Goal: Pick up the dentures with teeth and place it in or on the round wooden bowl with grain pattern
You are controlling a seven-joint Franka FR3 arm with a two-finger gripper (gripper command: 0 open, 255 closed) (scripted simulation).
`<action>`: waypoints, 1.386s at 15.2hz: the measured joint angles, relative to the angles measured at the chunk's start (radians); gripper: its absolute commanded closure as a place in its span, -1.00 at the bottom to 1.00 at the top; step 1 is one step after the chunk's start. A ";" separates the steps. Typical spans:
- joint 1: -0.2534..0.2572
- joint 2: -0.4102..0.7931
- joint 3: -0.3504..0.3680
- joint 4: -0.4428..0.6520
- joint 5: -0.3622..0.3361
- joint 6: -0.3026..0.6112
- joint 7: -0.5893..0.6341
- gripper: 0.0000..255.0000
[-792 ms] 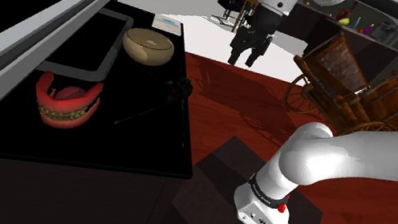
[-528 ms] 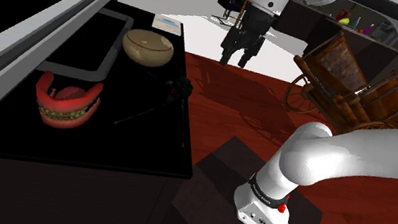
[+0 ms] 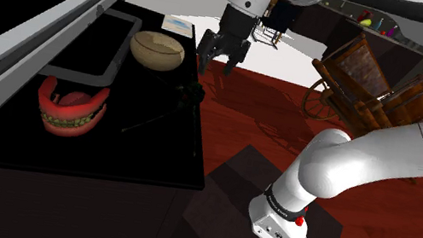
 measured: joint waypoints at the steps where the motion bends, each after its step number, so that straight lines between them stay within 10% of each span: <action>1: 0.003 0.028 0.018 0.016 0.005 0.015 0.018 -1.00; 11: 0.026 0.326 0.210 0.215 -0.011 0.144 0.241 -1.00; 21: 0.086 0.724 0.355 0.530 -0.204 0.206 0.518 -1.00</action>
